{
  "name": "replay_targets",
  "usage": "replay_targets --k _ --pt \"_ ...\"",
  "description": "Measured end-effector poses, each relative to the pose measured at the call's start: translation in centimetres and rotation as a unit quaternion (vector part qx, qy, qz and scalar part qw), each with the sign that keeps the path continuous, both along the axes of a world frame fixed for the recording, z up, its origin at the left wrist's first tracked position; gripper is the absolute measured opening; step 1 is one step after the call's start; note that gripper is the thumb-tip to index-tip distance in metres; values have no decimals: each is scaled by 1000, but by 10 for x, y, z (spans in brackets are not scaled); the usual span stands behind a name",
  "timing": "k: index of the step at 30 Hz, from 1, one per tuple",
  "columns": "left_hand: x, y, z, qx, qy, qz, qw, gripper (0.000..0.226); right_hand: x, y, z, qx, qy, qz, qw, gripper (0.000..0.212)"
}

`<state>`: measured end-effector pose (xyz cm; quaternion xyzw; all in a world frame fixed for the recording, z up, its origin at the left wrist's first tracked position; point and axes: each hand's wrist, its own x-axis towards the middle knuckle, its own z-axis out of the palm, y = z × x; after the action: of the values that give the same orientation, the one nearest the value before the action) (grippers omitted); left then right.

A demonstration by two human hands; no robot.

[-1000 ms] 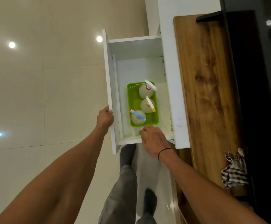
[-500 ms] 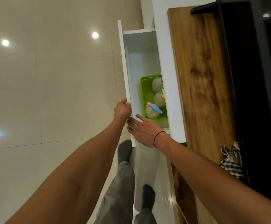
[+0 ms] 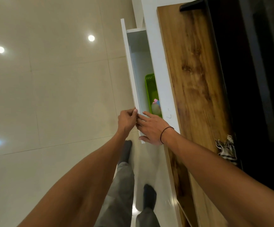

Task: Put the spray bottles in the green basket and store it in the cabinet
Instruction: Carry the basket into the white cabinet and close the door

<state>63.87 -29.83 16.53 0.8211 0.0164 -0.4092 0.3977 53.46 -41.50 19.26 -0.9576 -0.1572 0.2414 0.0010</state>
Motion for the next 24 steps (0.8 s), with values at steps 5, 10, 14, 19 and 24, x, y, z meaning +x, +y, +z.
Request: replay_targets --k 5,10,14,19,24 --pt "-11 -14 5 3 31 -20 999 54 -12 -1 3 -22 7 -33 999 74" --pt "-20 -23 11 -42 124 -31 991 65 -19 -3 8 -50 21 -55 997 75" --pt "-32 -36 21 -52 153 -33 986 78 -26 -9 10 -74 31 -51 995 74" --pt "-45 -51 33 -82 197 3 977 82 -36 -18 10 -84 34 -60 994 74" --pt "-54 -61 36 -89 207 -16 974 89 -40 -22 15 -99 44 -58 992 71"
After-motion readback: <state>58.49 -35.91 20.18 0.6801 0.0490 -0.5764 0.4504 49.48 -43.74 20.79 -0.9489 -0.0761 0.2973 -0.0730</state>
